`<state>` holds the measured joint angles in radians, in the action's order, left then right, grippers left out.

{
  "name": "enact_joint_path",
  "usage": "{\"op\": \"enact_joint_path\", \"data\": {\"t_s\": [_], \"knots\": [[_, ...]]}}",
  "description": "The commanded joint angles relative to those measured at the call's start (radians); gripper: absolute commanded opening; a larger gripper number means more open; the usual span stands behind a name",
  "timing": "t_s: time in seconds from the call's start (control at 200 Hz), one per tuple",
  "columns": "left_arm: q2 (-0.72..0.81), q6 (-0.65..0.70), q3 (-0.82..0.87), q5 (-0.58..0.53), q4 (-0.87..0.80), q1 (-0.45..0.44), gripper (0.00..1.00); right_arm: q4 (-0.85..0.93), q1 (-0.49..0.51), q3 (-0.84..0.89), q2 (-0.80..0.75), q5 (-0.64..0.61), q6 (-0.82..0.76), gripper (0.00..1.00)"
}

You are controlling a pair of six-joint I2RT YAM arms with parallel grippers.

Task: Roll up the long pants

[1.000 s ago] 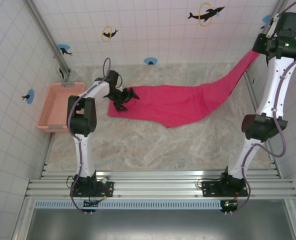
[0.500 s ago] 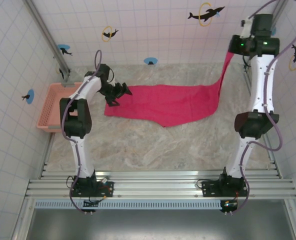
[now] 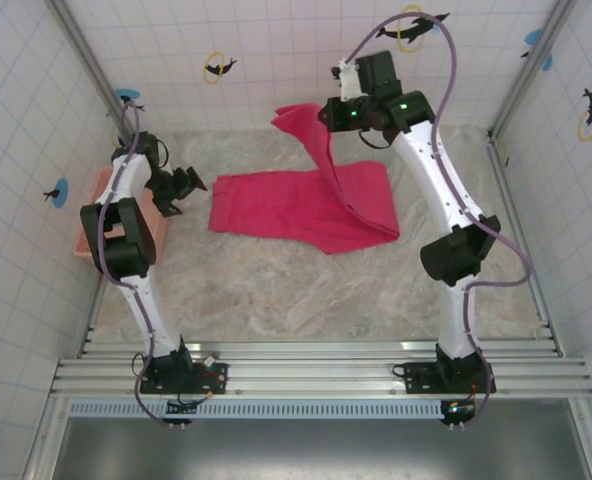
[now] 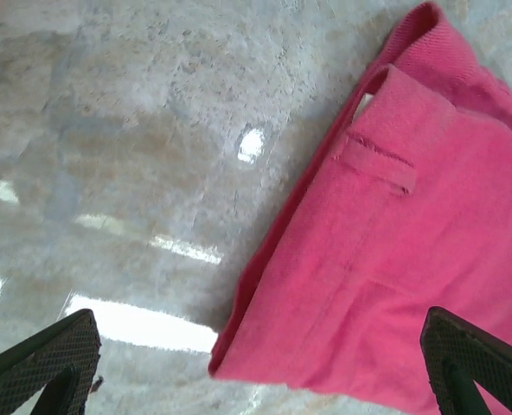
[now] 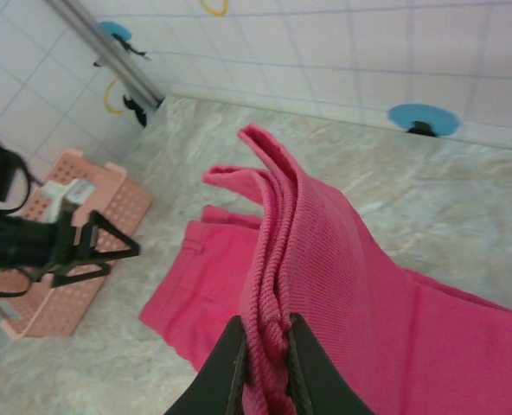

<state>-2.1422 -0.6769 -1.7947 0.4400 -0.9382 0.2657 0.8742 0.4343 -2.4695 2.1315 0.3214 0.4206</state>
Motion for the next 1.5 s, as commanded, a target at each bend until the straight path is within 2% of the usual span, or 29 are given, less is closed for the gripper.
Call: {"op": "enact_joint_path", "data": {"t_s": [0.0, 0.23, 0.761, 0.846, 0.896, 0.951, 1.061, 1.191, 1.326, 1.396, 1.491], "knots": [[-0.076, 0.001, -0.035, 0.070, -0.008, -0.019, 0.98, -0.093, 0.055, -0.065, 0.107, 0.035, 0.049, 0.00], [-0.085, 0.011, -0.004, 0.130, 0.016, -0.020, 0.98, -0.146, 0.129, -0.145, 0.261, 0.052, 0.127, 0.00], [-0.123, -0.007, 0.007, 0.188, 0.042, -0.021, 0.97, -0.277, 0.288, -0.183, 0.446, 0.186, 0.295, 0.02], [-0.122, -0.007, 0.016, 0.189, 0.042, -0.022, 0.97, -0.311, 0.307, -0.189, 0.491, 0.212, 0.335, 0.07], [-0.120, -0.007, 0.024, 0.190, 0.042, -0.019, 0.98, -0.322, 0.316, -0.195, 0.524, 0.225, 0.358, 0.21], [-0.118, -0.003, 0.030, 0.191, 0.042, -0.020, 0.97, -0.346, 0.320, -0.200, 0.554, 0.250, 0.384, 0.26], [-0.107, 0.007, 0.037, 0.179, 0.030, -0.018, 0.97, -0.305, 0.306, -0.261, 0.585, 0.258, 0.395, 0.33], [-0.081, 0.048, 0.024, 0.105, -0.015, -0.012, 0.97, -0.227, 0.258, -0.263, 0.514, 0.229, 0.320, 0.45], [-0.048, 0.076, 0.007, 0.035, -0.032, -0.011, 0.97, -0.080, 0.171, -0.254, 0.411, 0.200, 0.211, 0.47], [-0.025, 0.087, 0.005, 0.004, -0.033, -0.015, 0.98, 0.026, 0.114, -0.210, 0.335, 0.156, 0.123, 0.51], [0.017, 0.105, 0.004, -0.046, -0.033, -0.035, 0.97, 0.120, 0.021, -0.026, 0.193, 0.071, -0.005, 0.52]]}}
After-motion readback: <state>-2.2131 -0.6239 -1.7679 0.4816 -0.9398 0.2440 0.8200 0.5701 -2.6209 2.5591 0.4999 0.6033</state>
